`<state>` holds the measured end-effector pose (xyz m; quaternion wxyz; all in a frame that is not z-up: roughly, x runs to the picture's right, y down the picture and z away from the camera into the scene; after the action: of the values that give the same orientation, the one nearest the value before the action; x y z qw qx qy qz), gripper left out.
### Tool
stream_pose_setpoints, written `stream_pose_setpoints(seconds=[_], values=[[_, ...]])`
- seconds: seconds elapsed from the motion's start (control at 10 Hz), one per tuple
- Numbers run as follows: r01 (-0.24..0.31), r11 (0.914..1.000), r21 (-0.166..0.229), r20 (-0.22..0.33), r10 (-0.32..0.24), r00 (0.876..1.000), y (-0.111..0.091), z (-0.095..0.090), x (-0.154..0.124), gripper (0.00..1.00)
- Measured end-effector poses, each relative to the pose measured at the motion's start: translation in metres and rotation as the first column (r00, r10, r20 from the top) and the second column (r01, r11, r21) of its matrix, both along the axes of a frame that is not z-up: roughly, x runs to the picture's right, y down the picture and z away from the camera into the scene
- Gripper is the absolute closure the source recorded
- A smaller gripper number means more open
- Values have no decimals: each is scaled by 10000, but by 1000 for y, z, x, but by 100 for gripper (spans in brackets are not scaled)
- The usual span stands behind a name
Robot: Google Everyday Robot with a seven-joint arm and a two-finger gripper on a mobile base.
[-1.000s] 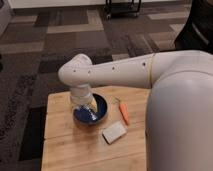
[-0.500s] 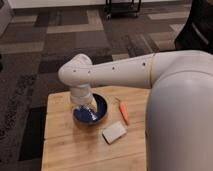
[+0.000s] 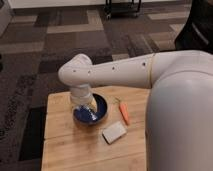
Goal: Place the ceramic cup in the ceramic bowl
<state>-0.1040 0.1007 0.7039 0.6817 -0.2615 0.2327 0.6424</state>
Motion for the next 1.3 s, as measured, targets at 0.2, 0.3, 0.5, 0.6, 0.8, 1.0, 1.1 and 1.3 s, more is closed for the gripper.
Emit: stream_pose_setpoints(seconds=[0.2, 0.3, 0.5, 0.6, 0.8, 1.0, 1.1, 1.3], values=[[-2, 10000, 0, -2, 2, 10000, 0, 0, 0, 35], [-2, 10000, 0, -2, 2, 10000, 0, 0, 0, 35], [-2, 10000, 0, -2, 2, 10000, 0, 0, 0, 35], [-2, 10000, 0, -2, 2, 10000, 0, 0, 0, 35], [-3, 10000, 1, -2, 3, 10000, 0, 0, 0, 35], [-176, 9998, -32, -170, 176, 9997, 0, 1, 9, 35], [-472, 9988, -98, -449, 467, 9979, 0, 5, 26, 35], [-1432, 9895, -174, -1045, 1406, 9845, -3, 9, 71, 35]])
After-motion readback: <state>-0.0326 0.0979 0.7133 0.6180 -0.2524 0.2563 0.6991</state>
